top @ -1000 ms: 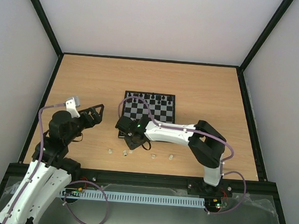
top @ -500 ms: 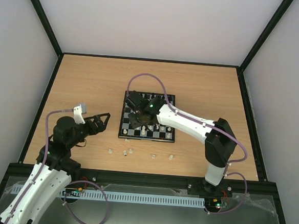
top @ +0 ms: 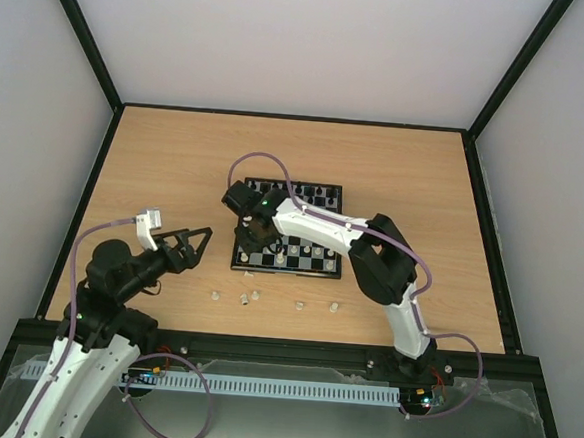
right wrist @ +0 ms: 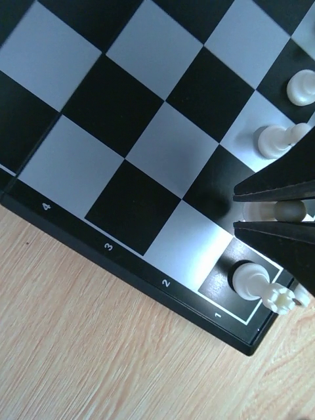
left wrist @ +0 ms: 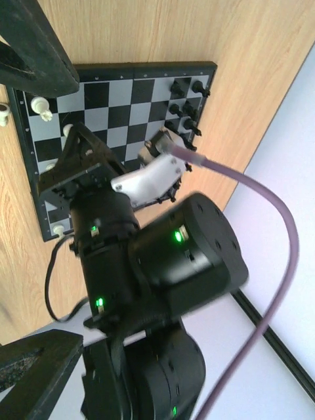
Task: Set up the chess pieces on the board
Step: Place the chess piece on the chessboard.
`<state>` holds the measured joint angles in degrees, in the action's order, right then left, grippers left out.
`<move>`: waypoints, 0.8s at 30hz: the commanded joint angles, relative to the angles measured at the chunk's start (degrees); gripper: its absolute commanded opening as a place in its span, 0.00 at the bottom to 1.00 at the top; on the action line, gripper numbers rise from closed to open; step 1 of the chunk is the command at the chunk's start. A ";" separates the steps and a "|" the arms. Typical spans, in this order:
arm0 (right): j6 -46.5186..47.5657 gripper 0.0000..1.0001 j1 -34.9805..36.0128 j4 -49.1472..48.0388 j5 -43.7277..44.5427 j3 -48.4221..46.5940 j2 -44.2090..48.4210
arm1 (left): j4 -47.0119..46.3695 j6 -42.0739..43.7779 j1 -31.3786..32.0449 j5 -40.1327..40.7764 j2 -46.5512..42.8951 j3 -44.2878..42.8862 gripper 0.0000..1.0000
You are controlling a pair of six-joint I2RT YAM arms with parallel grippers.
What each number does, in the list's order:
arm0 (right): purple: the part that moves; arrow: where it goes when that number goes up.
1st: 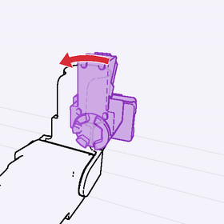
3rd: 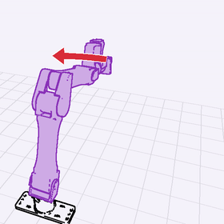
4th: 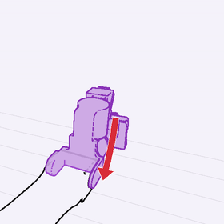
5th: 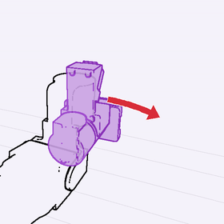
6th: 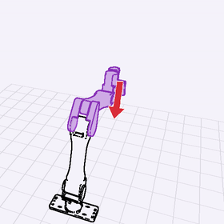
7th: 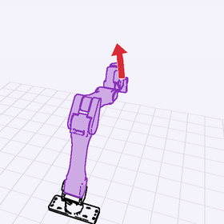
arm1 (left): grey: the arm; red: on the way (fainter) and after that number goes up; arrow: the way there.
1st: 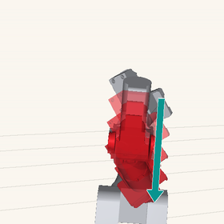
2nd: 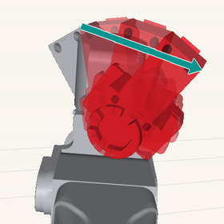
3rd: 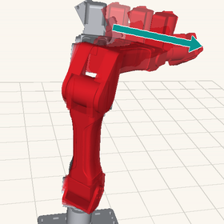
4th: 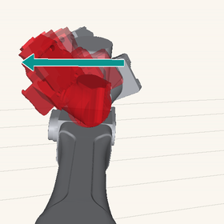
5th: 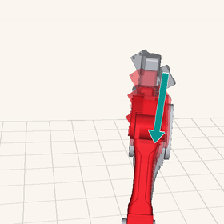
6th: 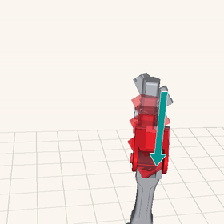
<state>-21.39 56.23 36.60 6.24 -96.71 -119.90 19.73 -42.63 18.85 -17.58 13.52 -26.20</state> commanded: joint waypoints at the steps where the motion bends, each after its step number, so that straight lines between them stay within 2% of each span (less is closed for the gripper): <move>1: 0.81 0.08 -0.38 3.73 -1.40 -2.09 -1.47 | 2.98 0.49 0.16 -1.49 -1.53 -3.55 1.00; 20: 0.80 0.08 -1.81 2.88 -1.57 -2.31 -4.79 | 3.24 1.20 0.18 -0.68 -0.59 -4.37 0.99; 24: 0.82 0.14 -1.86 3.12 -1.92 -2.34 -4.78 | 2.98 1.43 0.21 -0.68 -0.08 -4.30 0.99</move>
<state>-21.06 54.70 36.97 4.91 -97.71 -123.46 22.72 -41.78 18.85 -17.82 12.86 -29.74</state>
